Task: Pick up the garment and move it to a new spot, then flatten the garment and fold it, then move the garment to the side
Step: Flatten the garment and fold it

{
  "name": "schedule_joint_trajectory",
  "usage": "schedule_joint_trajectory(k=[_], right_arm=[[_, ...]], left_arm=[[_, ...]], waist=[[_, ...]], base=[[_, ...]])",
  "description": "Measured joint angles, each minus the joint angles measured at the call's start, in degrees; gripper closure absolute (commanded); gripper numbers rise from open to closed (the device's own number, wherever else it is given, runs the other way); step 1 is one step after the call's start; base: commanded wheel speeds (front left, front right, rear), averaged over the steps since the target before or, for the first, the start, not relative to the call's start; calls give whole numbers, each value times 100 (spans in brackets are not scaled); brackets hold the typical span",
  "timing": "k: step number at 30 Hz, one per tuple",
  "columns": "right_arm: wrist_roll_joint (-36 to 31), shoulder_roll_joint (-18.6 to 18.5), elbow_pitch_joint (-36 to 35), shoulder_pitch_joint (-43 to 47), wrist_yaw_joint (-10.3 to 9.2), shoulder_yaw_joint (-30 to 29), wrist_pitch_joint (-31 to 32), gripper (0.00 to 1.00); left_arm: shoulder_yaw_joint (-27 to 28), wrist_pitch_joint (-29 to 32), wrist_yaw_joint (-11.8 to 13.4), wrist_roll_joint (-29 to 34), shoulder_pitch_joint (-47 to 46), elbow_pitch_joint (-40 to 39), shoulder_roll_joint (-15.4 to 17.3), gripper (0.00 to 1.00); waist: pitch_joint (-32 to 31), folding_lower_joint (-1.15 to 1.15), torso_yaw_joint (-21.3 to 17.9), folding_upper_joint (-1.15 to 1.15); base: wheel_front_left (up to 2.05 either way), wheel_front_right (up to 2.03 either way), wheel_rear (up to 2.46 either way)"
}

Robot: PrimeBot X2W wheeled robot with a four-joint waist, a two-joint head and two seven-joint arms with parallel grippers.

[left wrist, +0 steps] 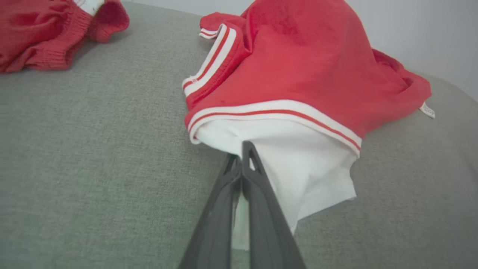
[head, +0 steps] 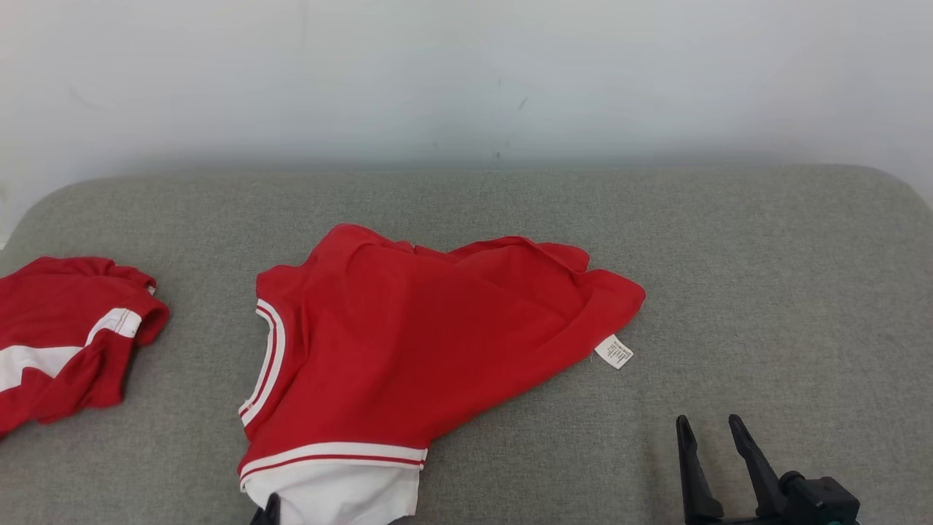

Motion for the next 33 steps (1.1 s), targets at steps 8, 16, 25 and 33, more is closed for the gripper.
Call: schedule_joint_trajectory(k=[8, 16, 25, 33], right_arm=[[-25, 1, -3, 5, 0, -56, 0, 0], [-34, 1, -43, 3, 0, -69, 0, 0], [-75, 0, -93, 1, 0, -156, 0, 0], [-112, 1, 110, -2, 0, -233, 0, 0]], left_arm=[[104, -633, -38, 146, -205, 587, -71, 0], [559, -746, -107, 971, -193, 27, -235, 0], [1173, -753, -375, 1880, 120, -602, -628, 0], [1516, -753, -488, 2199, 208, -650, -779, 0]], waist=[[-59, 0, -19, 0], [-63, 0, -2, 0], [-30, 0, 26, 0], [5, 0, 25, 0]], base=[[0, 0, 0], [0, 0, 0], [0, 0, 0], [0, 0, 0]])
